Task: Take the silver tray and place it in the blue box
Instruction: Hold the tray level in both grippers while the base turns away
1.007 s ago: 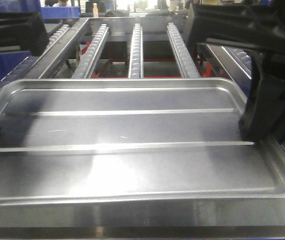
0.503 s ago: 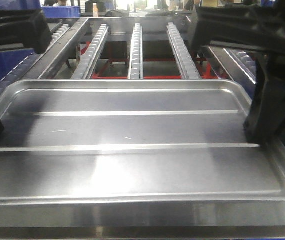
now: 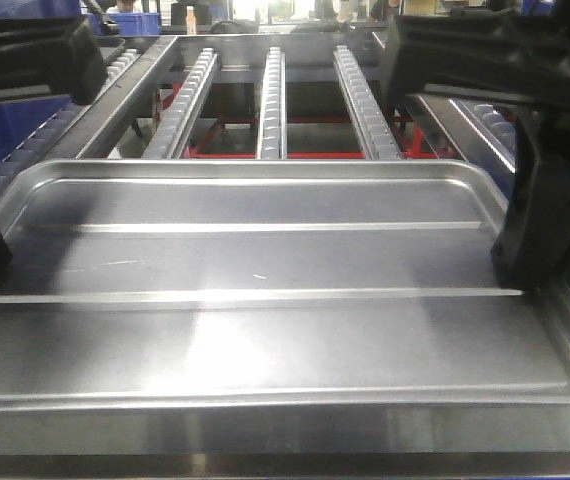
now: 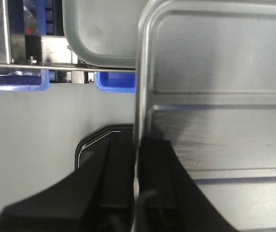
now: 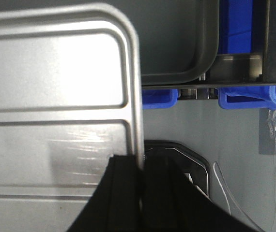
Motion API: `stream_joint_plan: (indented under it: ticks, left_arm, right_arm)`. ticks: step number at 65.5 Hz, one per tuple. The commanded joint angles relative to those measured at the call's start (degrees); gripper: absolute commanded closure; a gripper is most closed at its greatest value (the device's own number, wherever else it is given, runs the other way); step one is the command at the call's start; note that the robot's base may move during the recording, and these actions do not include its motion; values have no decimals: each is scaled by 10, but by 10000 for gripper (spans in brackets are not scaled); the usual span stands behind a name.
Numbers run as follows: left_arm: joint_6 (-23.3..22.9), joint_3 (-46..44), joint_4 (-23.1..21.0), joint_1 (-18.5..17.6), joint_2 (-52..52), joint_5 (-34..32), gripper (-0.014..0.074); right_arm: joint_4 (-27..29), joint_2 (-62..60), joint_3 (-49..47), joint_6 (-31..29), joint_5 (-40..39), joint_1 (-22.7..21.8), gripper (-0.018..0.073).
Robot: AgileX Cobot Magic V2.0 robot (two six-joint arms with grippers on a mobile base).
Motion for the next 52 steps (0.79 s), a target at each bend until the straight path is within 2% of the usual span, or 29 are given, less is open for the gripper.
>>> stream_joint_plan:
  ticks: [1, 52]
  left_arm:
    - [0, -13, 18, -3, -16, 12, 611]
    - [0, -13, 18, -3, -16, 12, 611]
  right_arm:
    - [-31, -14, -18, -1, 12, -6, 508]
    - [-31, -14, -18, -1, 12, -6, 508]
